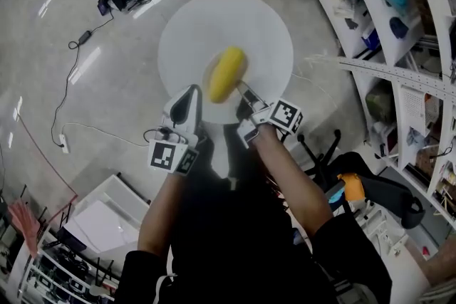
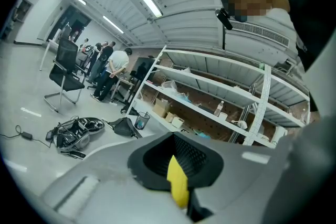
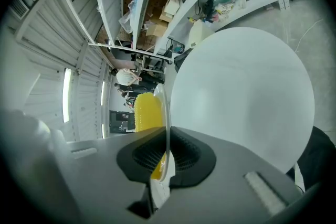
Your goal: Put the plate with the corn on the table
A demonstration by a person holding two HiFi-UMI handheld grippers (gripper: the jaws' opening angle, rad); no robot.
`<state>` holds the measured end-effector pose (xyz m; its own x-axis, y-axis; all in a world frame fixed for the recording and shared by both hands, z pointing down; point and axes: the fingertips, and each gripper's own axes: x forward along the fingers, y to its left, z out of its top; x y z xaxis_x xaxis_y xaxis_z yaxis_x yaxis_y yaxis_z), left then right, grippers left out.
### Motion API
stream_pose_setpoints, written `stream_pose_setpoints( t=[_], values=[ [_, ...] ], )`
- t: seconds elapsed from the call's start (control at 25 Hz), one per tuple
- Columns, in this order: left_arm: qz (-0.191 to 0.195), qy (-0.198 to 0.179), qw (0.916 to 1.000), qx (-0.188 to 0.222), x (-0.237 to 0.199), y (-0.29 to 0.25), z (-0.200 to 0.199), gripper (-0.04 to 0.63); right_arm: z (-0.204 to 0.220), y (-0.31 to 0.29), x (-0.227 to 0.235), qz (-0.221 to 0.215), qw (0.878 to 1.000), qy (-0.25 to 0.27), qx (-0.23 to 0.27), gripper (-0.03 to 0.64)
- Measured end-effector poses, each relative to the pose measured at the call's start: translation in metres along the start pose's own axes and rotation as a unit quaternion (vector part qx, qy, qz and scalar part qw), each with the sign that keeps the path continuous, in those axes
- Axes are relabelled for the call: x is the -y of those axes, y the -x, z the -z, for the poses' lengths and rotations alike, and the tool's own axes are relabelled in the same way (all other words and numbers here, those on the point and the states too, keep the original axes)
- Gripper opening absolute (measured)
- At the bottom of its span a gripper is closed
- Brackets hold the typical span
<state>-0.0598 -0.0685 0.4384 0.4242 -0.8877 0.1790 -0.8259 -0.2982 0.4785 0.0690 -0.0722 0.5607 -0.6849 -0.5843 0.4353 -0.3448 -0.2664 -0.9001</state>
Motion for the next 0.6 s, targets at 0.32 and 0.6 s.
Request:
stream_pose_setpoints(
  t=[0.32, 0.6],
  values=[
    [0.003, 0.014, 0.9999, -0.007, -0.007, -0.014, 0.019, 0.003, -0.008, -0.013, 0.028, 0.029, 1.000, -0.005, -0.004, 0.026],
    [0.002, 0.016, 0.9998, -0.015, -0.021, -0.033, 0.030, 0.003, -0.015, -0.031, 0.053, 0.051, 0.999, -0.010, -0.011, 0.026]
  ],
)
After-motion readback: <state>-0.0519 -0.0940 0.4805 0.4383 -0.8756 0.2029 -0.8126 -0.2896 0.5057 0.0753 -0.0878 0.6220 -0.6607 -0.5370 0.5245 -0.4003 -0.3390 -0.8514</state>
